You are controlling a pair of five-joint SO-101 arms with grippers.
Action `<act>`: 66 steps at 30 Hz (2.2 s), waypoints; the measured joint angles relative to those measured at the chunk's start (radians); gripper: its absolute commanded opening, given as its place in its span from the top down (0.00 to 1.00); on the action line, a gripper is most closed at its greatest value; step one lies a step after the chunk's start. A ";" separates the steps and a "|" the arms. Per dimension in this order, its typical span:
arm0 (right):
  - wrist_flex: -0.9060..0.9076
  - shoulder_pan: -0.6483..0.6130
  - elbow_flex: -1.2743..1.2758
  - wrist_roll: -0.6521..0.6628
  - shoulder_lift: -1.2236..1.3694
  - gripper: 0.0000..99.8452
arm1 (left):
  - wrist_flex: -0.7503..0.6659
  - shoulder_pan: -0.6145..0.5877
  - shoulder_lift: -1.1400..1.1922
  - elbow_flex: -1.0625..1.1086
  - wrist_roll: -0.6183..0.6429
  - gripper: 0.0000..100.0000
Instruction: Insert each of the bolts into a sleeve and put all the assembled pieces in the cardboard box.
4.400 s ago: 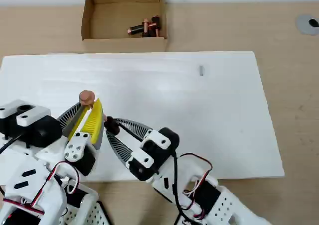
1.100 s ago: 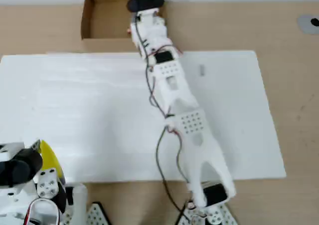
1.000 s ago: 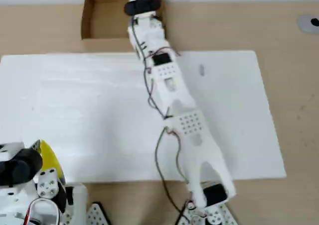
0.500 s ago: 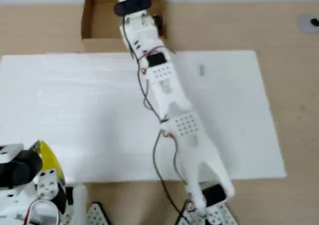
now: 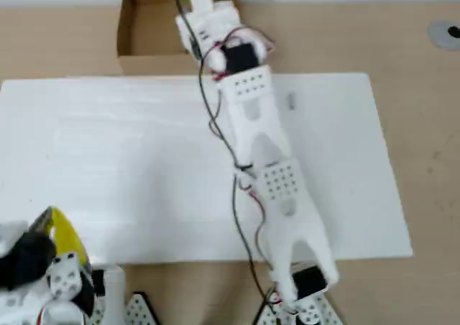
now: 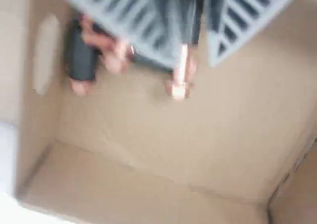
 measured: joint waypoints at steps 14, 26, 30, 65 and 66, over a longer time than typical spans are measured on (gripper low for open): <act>0.548 0.023 -0.003 0.029 -0.344 0.99 | -0.020 -0.046 -0.098 0.061 -0.002 0.99; 0.548 0.029 0.318 0.063 -0.872 0.99 | -0.310 -0.048 -0.098 0.451 -0.002 0.99; 0.548 0.029 0.684 0.063 -1.137 0.99 | -0.315 -0.048 -0.097 0.523 -0.002 0.99; -0.061 0.057 3.262 -0.014 -2.859 0.99 | -0.408 -0.048 -0.092 1.168 -0.002 0.99; -0.061 0.057 3.262 -0.014 -2.859 0.99 | -0.410 -0.048 -0.092 1.169 -0.002 0.99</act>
